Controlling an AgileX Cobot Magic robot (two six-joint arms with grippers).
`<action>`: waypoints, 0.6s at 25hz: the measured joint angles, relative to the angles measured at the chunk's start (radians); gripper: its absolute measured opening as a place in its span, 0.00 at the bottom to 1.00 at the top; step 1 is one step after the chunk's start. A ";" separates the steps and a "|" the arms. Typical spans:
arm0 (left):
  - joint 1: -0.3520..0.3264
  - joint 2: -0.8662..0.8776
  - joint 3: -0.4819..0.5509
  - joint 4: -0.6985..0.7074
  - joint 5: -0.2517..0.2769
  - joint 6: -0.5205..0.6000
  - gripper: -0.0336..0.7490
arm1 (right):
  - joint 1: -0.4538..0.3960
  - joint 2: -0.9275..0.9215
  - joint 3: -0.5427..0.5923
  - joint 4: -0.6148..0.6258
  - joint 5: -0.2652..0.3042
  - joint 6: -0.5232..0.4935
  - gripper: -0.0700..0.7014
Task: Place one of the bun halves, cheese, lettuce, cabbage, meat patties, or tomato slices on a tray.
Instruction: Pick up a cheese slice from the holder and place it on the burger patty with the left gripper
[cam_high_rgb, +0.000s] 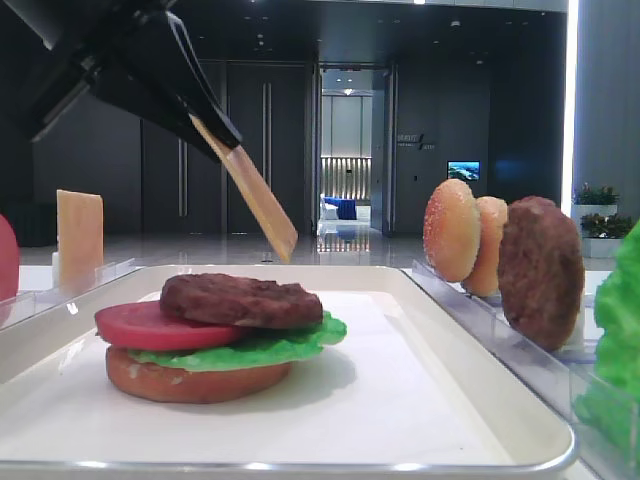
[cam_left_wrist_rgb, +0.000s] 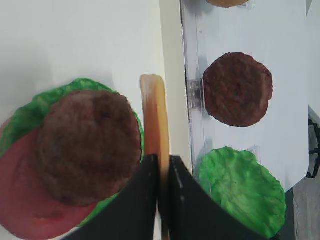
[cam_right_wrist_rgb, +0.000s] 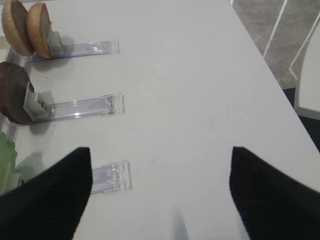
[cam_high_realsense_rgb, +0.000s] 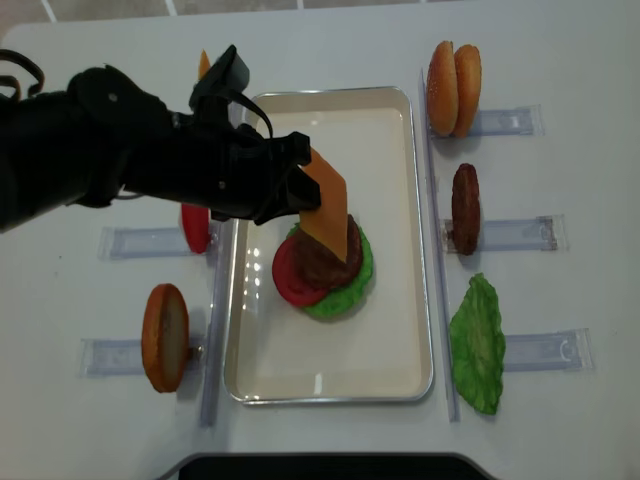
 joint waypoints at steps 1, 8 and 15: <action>0.000 0.009 0.000 -0.014 -0.001 0.016 0.07 | 0.000 0.000 0.000 0.000 0.000 0.000 0.79; 0.000 0.064 0.000 -0.026 -0.001 0.037 0.07 | 0.000 0.000 0.000 0.000 0.000 0.000 0.79; 0.000 0.066 0.000 0.005 0.005 0.037 0.08 | 0.000 0.000 0.000 0.000 0.000 0.000 0.79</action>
